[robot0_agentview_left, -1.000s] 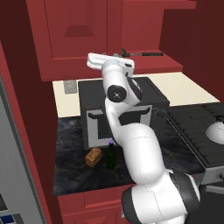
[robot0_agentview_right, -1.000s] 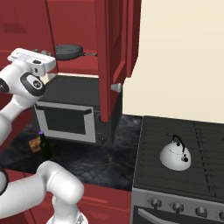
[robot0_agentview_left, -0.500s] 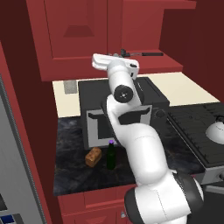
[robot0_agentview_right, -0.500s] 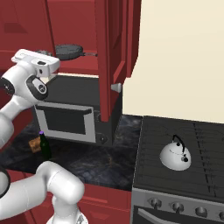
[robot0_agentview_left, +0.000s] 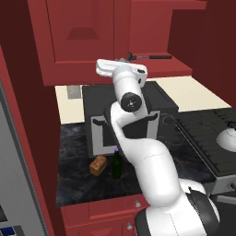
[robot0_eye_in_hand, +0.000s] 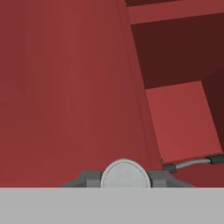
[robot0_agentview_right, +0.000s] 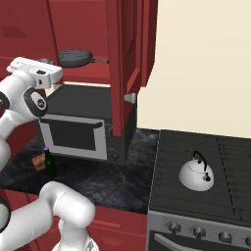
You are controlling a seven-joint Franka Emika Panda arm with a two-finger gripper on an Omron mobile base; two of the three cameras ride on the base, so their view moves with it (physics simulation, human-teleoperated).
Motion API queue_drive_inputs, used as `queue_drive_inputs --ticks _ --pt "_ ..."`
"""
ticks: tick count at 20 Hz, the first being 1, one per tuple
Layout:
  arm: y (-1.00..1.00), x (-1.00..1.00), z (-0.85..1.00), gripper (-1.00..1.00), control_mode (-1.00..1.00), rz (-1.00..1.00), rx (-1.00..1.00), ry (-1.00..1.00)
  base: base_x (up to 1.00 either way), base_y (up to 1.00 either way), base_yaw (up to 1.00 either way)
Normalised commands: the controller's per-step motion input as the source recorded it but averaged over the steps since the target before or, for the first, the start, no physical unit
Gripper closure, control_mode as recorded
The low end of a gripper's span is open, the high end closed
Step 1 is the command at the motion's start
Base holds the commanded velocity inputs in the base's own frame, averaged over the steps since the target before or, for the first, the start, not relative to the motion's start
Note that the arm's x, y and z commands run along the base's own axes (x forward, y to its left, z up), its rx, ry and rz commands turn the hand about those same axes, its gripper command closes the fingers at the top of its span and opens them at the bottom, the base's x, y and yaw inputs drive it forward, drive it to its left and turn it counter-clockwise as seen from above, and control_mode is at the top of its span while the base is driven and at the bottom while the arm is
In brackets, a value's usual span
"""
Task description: Pick the pan from the cabinet and place it on the stove. Then turn on the stove burner for the pan.
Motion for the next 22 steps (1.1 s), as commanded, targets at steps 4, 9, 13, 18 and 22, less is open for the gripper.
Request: queue_drive_inputs --ticks 4,9,13,18,22 --pt "0.4 -0.59 -0.03 1.0 -1.0 0.0 0.0 0.07 0.0 0.0 0.0" --pt "0.28 -0.72 -0.03 1.0 -1.0 0.0 0.0 0.0 0.0 0.0 0.0" --pt "0.6 -0.89 -0.01 1.0 -1.0 0.0 0.0 0.0 0.0 0.0 0.0" --pt "0.65 -0.85 0.0 1.0 -1.0 0.0 0.0 0.0 0.0 0.0 0.0" --pt "0.59 -0.56 -0.02 -1.0 -1.0 0.0 0.0 0.0 0.0 0.0 0.0"
